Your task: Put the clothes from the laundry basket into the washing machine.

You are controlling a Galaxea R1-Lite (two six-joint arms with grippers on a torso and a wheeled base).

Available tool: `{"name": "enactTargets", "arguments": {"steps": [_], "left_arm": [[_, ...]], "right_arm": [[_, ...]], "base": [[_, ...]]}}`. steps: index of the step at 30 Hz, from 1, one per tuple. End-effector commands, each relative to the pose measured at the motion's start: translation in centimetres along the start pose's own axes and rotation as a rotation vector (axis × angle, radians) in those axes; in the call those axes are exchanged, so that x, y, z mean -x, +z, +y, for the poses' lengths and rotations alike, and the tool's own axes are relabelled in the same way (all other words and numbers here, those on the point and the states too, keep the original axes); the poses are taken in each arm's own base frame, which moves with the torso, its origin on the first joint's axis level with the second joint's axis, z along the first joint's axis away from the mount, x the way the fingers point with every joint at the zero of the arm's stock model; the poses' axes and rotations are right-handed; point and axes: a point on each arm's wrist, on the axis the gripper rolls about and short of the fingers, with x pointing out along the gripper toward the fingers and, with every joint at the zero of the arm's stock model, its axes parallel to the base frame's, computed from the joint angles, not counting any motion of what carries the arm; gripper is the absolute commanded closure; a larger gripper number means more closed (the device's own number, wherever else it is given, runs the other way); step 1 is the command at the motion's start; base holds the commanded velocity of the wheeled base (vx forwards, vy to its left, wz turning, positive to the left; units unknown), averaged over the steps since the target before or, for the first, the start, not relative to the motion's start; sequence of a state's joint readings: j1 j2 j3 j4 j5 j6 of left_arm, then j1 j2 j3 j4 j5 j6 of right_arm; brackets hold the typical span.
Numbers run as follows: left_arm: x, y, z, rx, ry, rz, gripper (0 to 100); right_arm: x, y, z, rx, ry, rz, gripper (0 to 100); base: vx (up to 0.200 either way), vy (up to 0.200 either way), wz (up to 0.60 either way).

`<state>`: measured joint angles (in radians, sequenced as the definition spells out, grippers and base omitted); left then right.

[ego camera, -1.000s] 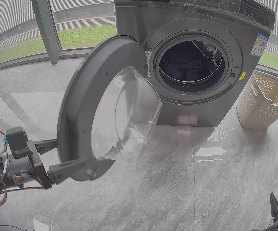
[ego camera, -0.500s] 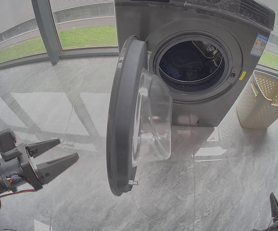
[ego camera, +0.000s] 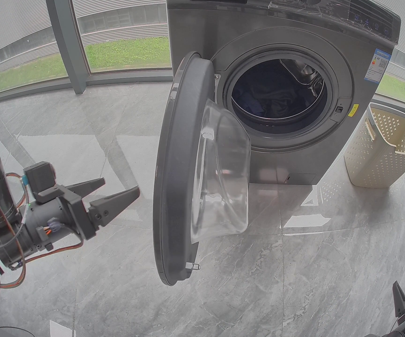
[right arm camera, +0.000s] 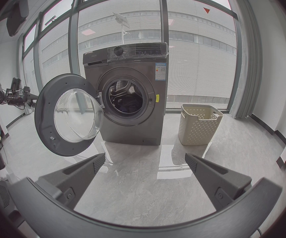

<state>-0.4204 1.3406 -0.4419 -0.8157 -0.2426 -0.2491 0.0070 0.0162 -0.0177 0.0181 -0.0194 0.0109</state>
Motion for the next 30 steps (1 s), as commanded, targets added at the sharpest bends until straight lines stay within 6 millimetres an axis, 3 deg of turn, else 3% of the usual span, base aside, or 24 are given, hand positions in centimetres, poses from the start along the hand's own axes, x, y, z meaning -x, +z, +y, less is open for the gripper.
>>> {"name": "enactTargets", "arguments": {"steps": [1, 9, 17, 22, 30], "left_arm": [[-4.7, -0.9, -0.9, 0.000, -0.035, 0.028, 0], [-8.5, -0.3, -3.1, -0.017, -0.084, -0.004, 0], [-11.4, 0.7, -3.8, -0.027, -0.107, -0.036, 0], [-14.3, 1.1, -4.4, -0.028, -0.110, -0.073, 0], [-16.7, 1.3, -5.2, -0.026, -0.117, -0.116, 0]], "right_arm": [[-0.1, -0.3, 0.0, 0.002, 0.005, 0.010, 0], [-0.1, -0.3, 0.0, 0.002, 0.005, 0.010, 0], [-0.1, -0.3, 0.0, 0.002, 0.005, 0.011, 0], [-0.1, -0.3, 0.0, 0.002, 0.005, 0.010, 0], [-0.1, -0.3, 0.0, 0.002, 0.005, 0.010, 0]], "base": [[0.000, 0.000, 0.00], [0.000, 0.000, 0.00], [0.000, 0.000, 0.00], [0.000, 0.000, 0.00], [0.000, 0.000, 0.00]]}}
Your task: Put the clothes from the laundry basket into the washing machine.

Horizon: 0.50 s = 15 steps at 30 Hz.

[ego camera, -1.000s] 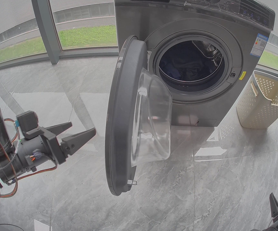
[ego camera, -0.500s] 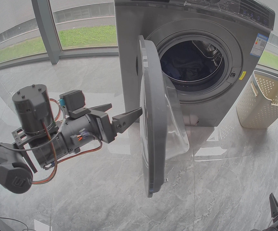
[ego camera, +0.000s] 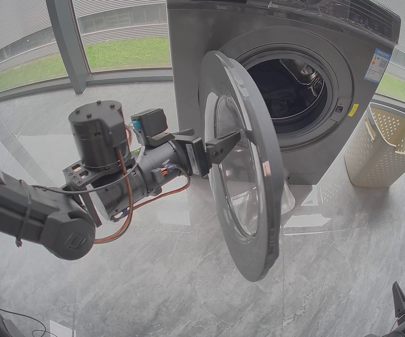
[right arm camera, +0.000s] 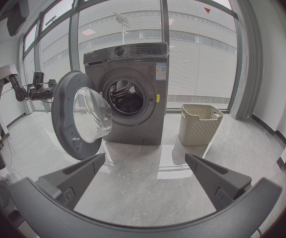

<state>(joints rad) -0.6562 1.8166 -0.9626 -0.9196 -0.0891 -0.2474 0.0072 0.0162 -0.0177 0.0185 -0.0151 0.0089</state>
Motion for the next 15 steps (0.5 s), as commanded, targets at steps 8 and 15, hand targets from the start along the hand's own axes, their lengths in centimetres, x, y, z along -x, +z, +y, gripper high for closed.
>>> {"name": "enactTargets", "arguments": {"steps": [8, 15], "left_arm": [[-5.1, -0.3, 0.1, 0.000, -0.013, -0.062, 0], [-8.3, -0.3, 0.4, 0.003, 0.034, -0.131, 0]], "right_arm": [[-0.1, -0.3, 0.0, 0.000, 0.000, 0.008, 0], [-0.1, -0.3, 0.0, 0.000, 0.000, 0.009, 0]], "base": [[0.000, 0.000, 0.00], [0.000, 0.000, 0.00]]}}
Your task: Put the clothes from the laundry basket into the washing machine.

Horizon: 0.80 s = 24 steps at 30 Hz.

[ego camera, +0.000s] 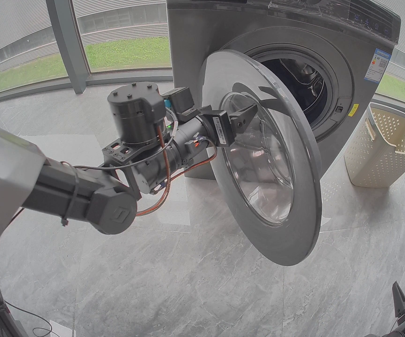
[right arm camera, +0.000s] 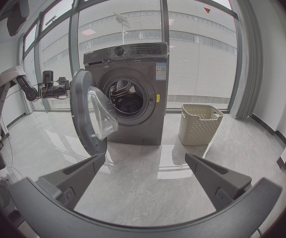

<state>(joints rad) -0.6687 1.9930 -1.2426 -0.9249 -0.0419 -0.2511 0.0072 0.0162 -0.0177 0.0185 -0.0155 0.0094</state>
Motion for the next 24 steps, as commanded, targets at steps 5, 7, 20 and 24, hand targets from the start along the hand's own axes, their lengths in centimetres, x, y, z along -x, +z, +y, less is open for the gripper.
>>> {"name": "enactTargets", "arguments": {"steps": [5, 7, 20, 24], "left_arm": [[-4.2, -1.6, 1.2, 0.003, 0.067, -0.059, 0], [-5.0, -1.7, 1.8, 0.002, 0.117, -0.085, 0], [-6.7, -0.6, 4.1, 0.031, 0.262, -0.187, 0], [-6.5, -0.3, 4.7, 0.055, 0.303, -0.203, 0]], "right_arm": [[-0.1, -0.3, 0.0, 0.000, 0.001, 0.009, 0], [-0.1, -0.3, 0.0, 0.000, 0.001, 0.009, 0], [-0.1, -0.3, 0.0, -0.001, 0.001, 0.009, 0], [-0.1, -0.3, 0.0, -0.001, 0.001, 0.009, 0]], "base": [[0.000, 0.000, 0.00], [0.000, 0.000, 0.00], [0.000, 0.000, 0.00], [0.000, 0.000, 0.00]]}}
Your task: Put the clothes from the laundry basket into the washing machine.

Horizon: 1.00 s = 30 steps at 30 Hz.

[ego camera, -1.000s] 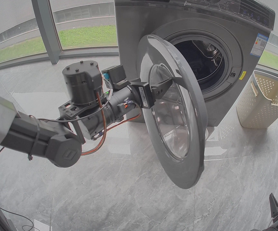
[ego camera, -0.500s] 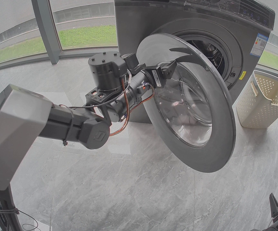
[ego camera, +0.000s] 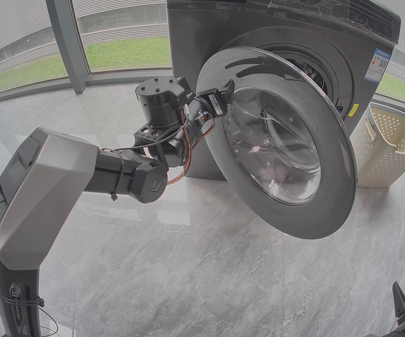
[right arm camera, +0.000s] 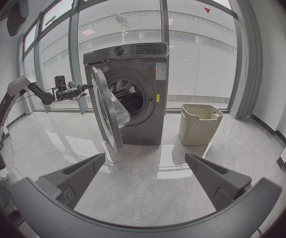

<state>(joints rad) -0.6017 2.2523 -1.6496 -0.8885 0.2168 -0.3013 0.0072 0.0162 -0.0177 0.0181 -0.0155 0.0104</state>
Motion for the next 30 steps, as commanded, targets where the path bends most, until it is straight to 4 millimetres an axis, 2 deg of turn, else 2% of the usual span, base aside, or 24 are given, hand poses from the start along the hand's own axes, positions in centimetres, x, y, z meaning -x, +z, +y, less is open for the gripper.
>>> {"name": "enactTargets", "arguments": {"steps": [1, 3, 6, 7, 8, 11, 12, 14, 15, 16, 17, 19, 20, 21, 22, 23, 27, 30], "left_arm": [[0.2, 0.4, 0.4, 0.018, 0.032, -0.014, 0], [1.0, 1.5, 0.3, 0.027, 0.037, -0.012, 0], [4.3, 3.4, 0.1, 0.031, 0.045, 0.039, 0], [4.3, 3.4, 0.1, 0.031, 0.045, 0.039, 0], [7.5, 4.1, 0.2, 0.019, 0.041, 0.099, 0], [15.3, 5.4, 0.3, 0.009, -0.031, 0.220, 0], [16.7, 5.6, 0.4, 0.007, -0.045, 0.238, 0], [20.9, 6.6, 0.8, -0.001, -0.069, 0.265, 0], [21.9, 6.8, 1.0, -0.006, -0.074, 0.270, 0], [21.9, 6.8, 1.0, -0.006, -0.074, 0.270, 0], [26.9, 7.5, 2.0, -0.041, -0.093, 0.281, 0], [30.9, 7.6, 3.2, -0.091, -0.113, 0.289, 0], [32.4, 7.4, 3.7, -0.113, -0.117, 0.292, 0], [32.4, 7.4, 3.7, -0.113, -0.117, 0.292, 0], [35.1, 7.1, 4.8, -0.148, -0.110, 0.286, 0], [36.5, 7.2, 5.3, -0.156, -0.104, 0.266, 0], [40.0, 6.7, 7.9, -0.220, 0.085, 0.215, 0], [42.8, 7.5, 8.3, -0.230, 0.155, 0.119, 0]], "right_arm": [[-0.1, -0.3, 0.0, 0.000, 0.001, 0.009, 0], [-0.1, -0.3, 0.0, 0.000, 0.001, 0.009, 0], [-0.1, -0.3, 0.0, 0.000, 0.001, 0.009, 0], [-0.1, -0.3, 0.0, 0.000, 0.001, 0.009, 0], [-0.1, -0.3, 0.0, 0.000, 0.001, 0.009, 0], [-0.1, -0.3, 0.0, 0.000, 0.001, 0.009, 0], [-0.1, -0.3, 0.0, 0.000, 0.001, 0.009, 0], [-0.1, -0.3, 0.0, 0.000, 0.001, 0.009, 0], [-0.1, -0.3, 0.0, 0.000, 0.001, 0.009, 0], [-0.1, -0.3, 0.0, 0.000, 0.001, 0.009, 0], [-0.1, -0.3, 0.0, 0.000, 0.001, 0.009, 0], [-0.1, -0.3, 0.0, 0.000, 0.001, 0.009, 0], [-0.1, -0.3, 0.0, 0.000, 0.001, 0.009, 0], [-0.1, -0.3, 0.0, 0.000, 0.001, 0.009, 0], [-0.1, -0.3, 0.0, 0.000, 0.001, 0.009, 0], [-0.1, -0.3, 0.0, 0.000, 0.001, 0.009, 0], [-0.1, -0.3, 0.0, 0.003, -0.010, 0.011, 0], [-0.1, -0.3, 0.0, 0.001, -0.009, 0.008, 0]], "base": [[0.000, 0.000, 0.00], [0.000, 0.000, 0.00], [0.000, 0.000, 0.00], [0.000, 0.000, 0.00], [0.000, 0.000, 0.00], [0.000, 0.000, 0.00], [0.000, 0.000, 0.00], [0.000, 0.000, 0.00], [0.000, 0.000, 0.00], [0.000, 0.000, 0.00], [0.000, 0.000, 0.00], [0.000, 0.000, 0.00], [0.000, 0.000, 0.00], [0.000, 0.000, 0.00], [0.000, 0.000, 0.00], [0.000, 0.000, 0.00], [0.000, 0.000, 0.00], [0.000, 0.000, 0.00]]}}
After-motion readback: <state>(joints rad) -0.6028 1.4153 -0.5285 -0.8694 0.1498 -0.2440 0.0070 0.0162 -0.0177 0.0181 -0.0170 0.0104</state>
